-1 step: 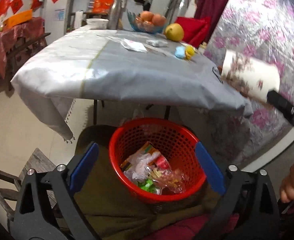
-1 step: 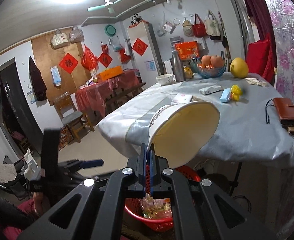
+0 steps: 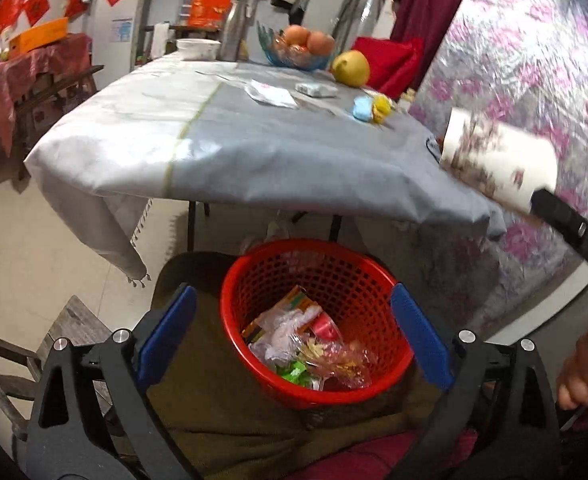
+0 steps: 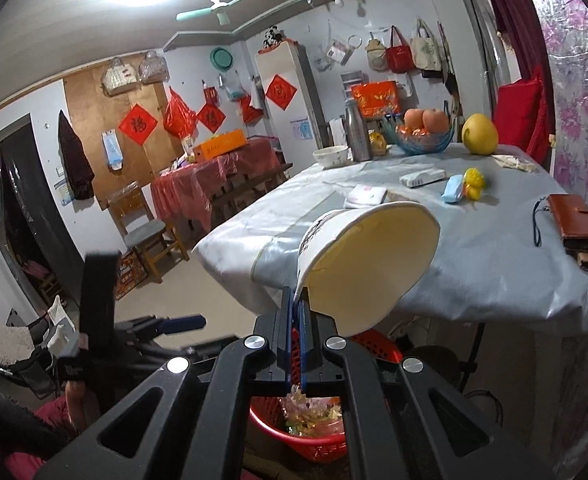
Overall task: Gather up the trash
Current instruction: 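Carry the candy wrapper and paper cup to the wastebasket and release both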
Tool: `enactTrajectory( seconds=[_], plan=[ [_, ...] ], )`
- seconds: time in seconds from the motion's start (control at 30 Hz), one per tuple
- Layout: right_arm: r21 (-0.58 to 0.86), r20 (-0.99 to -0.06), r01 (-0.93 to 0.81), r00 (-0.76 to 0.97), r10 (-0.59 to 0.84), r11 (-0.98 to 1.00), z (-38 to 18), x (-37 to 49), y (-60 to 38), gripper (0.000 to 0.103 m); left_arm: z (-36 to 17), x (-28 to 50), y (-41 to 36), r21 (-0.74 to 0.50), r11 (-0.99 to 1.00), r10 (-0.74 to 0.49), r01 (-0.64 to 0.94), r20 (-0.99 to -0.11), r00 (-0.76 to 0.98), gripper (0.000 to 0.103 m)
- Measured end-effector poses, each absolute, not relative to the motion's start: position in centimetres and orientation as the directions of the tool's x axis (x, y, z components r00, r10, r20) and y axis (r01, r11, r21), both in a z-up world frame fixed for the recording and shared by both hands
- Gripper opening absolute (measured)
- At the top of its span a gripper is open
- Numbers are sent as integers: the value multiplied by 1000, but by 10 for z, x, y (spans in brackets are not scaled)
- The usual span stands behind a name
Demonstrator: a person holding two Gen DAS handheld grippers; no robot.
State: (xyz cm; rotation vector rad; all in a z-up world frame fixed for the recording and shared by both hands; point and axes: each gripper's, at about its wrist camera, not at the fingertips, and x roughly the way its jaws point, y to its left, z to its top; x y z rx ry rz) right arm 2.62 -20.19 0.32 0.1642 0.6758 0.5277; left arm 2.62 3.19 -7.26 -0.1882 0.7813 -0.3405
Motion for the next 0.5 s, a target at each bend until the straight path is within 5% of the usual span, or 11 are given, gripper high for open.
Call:
enactTrajectory(
  seconds=[0.3, 0.4, 0.5],
  plan=[
    [325, -626, -421, 575, 526, 847, -24, 37, -182, 3, -69, 23, 36, -254, 948, -316, 194, -655, 687, 95],
    [336, -674, -419, 518, 526, 844, -40, 42, -175, 9, -71, 24, 35, -249, 950, -310, 191, -658, 686, 96],
    [337, -697, -400, 502, 511, 852, -52, 44, -173, 25, -72, 24, 36, -249, 951, -307, 186, -664, 682, 96]
  ],
)
